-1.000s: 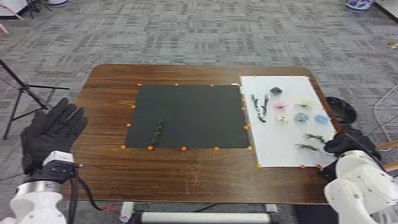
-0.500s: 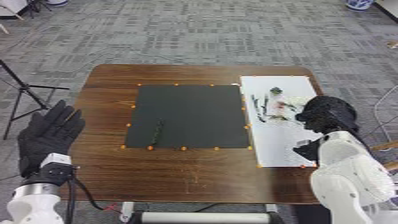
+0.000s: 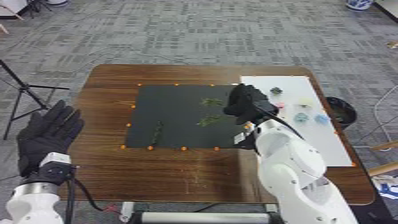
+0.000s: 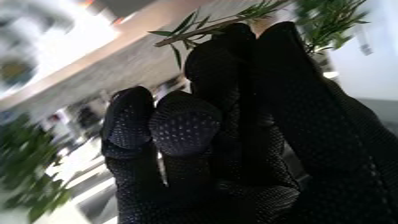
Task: Arrange flowers
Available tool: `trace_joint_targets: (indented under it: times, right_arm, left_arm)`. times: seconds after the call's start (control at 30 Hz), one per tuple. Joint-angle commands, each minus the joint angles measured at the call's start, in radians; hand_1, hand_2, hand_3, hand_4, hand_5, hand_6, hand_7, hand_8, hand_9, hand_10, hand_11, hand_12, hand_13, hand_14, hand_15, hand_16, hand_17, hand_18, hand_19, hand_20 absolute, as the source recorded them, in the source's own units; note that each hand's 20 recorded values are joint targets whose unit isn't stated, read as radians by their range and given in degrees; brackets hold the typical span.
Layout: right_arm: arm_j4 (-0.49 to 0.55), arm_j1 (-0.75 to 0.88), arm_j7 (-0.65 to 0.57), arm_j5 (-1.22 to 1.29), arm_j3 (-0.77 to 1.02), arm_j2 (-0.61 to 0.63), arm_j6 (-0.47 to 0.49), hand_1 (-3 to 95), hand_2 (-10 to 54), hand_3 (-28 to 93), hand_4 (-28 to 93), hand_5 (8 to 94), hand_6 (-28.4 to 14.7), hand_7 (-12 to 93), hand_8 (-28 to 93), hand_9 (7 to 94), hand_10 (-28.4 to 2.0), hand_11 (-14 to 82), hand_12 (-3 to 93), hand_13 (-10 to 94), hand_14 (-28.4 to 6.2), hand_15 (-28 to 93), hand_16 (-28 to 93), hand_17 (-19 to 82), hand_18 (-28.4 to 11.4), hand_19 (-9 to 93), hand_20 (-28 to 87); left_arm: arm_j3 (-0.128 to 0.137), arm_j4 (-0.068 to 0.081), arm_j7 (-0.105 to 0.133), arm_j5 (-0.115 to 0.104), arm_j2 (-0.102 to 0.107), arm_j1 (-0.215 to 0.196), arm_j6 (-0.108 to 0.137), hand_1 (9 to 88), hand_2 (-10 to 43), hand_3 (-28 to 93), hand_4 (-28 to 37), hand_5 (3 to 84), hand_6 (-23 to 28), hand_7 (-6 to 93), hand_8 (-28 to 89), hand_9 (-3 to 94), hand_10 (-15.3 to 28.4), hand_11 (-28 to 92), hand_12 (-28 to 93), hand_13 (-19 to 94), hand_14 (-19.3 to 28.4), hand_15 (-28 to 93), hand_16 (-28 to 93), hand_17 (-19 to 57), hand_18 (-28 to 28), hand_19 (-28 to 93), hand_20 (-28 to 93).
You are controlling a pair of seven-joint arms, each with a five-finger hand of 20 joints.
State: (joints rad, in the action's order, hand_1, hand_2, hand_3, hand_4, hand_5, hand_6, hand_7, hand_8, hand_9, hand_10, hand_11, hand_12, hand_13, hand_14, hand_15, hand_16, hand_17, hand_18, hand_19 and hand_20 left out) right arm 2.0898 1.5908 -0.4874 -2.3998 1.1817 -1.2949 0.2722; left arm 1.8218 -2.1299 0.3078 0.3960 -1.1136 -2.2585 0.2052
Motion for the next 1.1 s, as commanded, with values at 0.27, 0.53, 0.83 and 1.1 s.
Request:
trace_joint_targets:
  times: [0.27, 0.53, 0.83, 1.1]
  right_arm:
    - [-0.289, -0.134, 0.114, -0.239, -0.143, -0.144, 0.017, 54.2, -6.9, 67, -26, 67.8, -2.3, 51, 14, 73.3, -11.8, 41.0, 51.3, 74, -8.1, 71, 39, 44, -21.6, 88, 28]
    - [-0.330, -0.107, 0.059, -0.233, -0.154, -0.183, -0.006, 53.8, -7.6, 67, -25, 68.1, -2.0, 51, 13, 73.4, -11.8, 40.9, 51.2, 74, -8.5, 71, 39, 43, -21.8, 88, 29]
    - [-0.328, -0.072, 0.029, -0.233, -0.173, -0.215, 0.015, 51.7, -9.5, 66, -23, 69.9, -2.7, 42, 13, 74.0, -12.0, 37.1, 49.3, 73, -9.1, 70, 38, 43, -22.3, 87, 28]
    - [-0.304, -0.078, -0.001, -0.182, -0.171, -0.214, 0.053, 43.1, -9.5, 70, -22, 71.1, -5.0, 19, -2, 72.8, -14.7, 37.9, 31.9, 72, -9.8, 69, 37, 42, -23.2, 87, 28]
  left_arm:
    - [-0.005, -0.001, -0.006, -0.003, 0.013, 0.000, -0.001, 27.0, 18.7, 70, -28.3, 44.9, 9.1, 11.6, -10, 37.0, 15.1, 22, 8, 28, 15.5, 30, -6, -6.5, 15.3, 40, 9]
    - [-0.005, -0.005, -0.014, -0.004, 0.011, -0.009, -0.002, 26.8, 18.5, 70, -28.3, 44.8, 9.2, 11.6, -10, 36.9, 15.2, 22, 8, 28, 15.4, 30, -6, -6.5, 15.4, 40, 9]
    - [-0.002, 0.001, -0.022, -0.003, 0.012, 0.004, -0.005, 26.8, 18.4, 70, -28.3, 44.8, 9.2, 11.7, -10, 36.8, 15.3, 22, 9, 28, 15.5, 30, -6, -6.6, 15.4, 40, 9]
    - [-0.004, 0.005, -0.021, -0.005, 0.014, 0.005, -0.002, 26.8, 18.4, 70, -28.3, 44.7, 9.3, 11.7, -10, 36.7, 15.3, 22, 9, 28, 15.5, 30, -6, -6.6, 15.4, 40, 9]
